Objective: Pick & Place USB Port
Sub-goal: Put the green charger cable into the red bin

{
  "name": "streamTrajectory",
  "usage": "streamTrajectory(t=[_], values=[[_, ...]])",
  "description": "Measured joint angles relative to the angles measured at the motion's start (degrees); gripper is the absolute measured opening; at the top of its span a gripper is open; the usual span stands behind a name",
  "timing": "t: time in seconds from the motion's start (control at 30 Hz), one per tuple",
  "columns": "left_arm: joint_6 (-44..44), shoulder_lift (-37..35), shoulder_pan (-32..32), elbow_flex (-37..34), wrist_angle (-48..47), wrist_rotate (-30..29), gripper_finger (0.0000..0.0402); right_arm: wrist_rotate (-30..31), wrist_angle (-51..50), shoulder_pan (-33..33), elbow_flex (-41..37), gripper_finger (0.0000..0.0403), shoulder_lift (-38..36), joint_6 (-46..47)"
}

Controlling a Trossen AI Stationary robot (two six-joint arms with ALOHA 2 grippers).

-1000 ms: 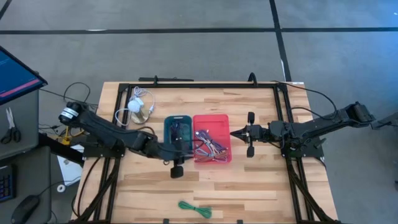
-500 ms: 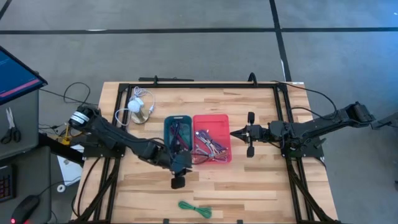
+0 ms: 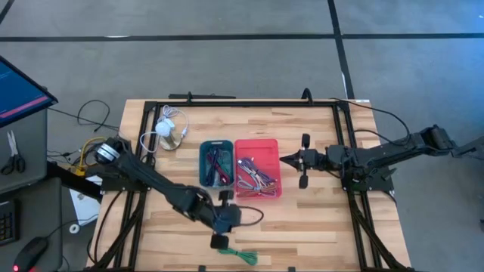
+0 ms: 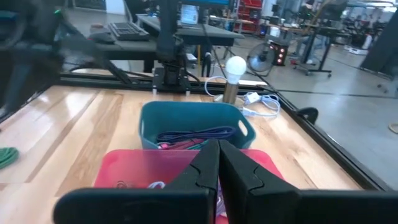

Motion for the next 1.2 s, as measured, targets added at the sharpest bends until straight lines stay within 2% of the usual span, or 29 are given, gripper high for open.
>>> streamTrajectory(t=[0.3, 0.67, 0.97, 1.2], values=[[-6.9, 3.4, -4.6, 1.9, -4.4, -0.1, 0.0067, 0.0, -0.4, -1.7, 0.0, 0.0003, 0.0, 4.9], [-16.1, 6.1, -9.0, 1.8, -2.9, 0.1, 0.0067, 0.0, -1.6, -1.7, 0.0, 0.0003, 0.0, 5.0], [-18.9, 12.3, -9.1, 1.7, 1.1, 2.4, 0.0067, 0.0, -1.5, -1.6, 0.0, 0.0003, 0.0, 5.0], [-23.1, 12.1, -9.1, 1.7, 1.7, 3.6, 0.0067, 0.0, -1.5, -1.6, 0.0, 0.0003, 0.0, 5.0]])
